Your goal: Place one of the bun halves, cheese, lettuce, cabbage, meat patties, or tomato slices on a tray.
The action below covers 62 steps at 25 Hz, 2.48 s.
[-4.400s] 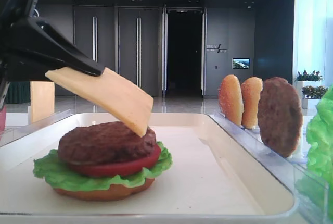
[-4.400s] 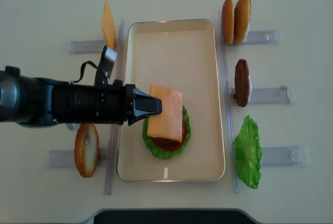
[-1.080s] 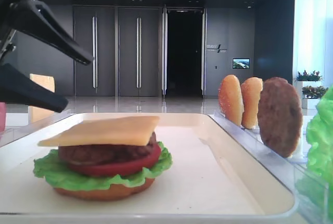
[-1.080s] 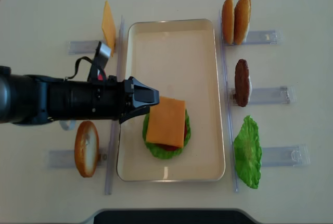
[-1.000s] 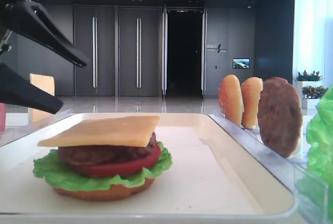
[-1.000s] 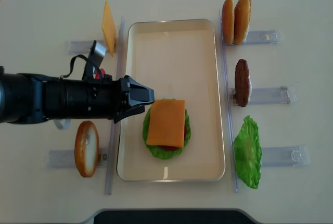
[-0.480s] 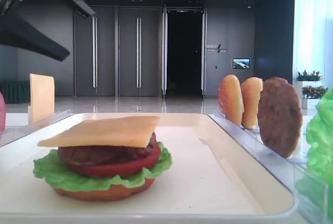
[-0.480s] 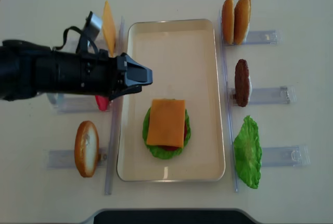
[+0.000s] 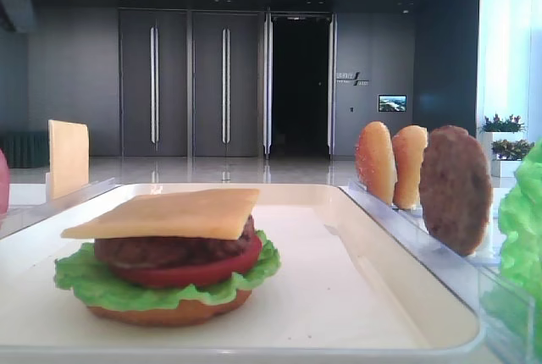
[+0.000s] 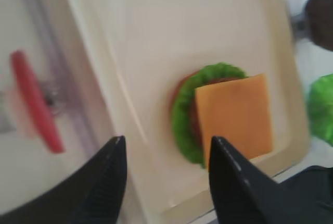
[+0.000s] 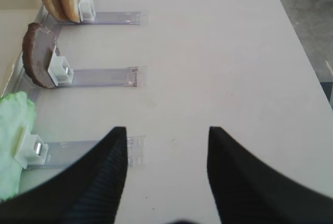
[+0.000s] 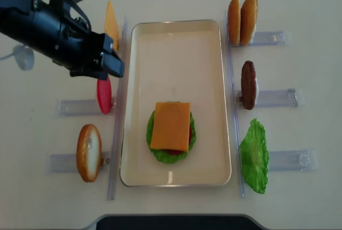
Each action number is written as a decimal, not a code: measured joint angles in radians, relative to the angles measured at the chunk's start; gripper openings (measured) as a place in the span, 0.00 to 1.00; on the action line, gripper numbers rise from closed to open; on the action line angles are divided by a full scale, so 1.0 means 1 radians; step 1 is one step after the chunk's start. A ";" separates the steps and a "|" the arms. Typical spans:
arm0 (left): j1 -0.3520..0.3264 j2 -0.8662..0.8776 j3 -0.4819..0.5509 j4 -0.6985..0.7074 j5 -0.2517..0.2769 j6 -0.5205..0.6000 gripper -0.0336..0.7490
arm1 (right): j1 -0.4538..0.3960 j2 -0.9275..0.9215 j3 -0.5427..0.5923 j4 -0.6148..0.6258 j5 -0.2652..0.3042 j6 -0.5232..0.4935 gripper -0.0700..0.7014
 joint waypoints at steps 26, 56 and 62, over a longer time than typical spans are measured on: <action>0.301 0.000 -0.103 0.429 0.196 -0.175 0.50 | 0.000 0.000 0.000 0.000 0.000 0.000 0.57; 0.317 -0.818 0.362 0.399 0.146 -0.121 0.42 | 0.000 0.000 0.000 0.000 0.000 0.000 0.57; 0.317 -1.117 0.525 0.399 0.129 -0.104 0.41 | 0.000 0.000 0.000 0.000 0.000 0.000 0.57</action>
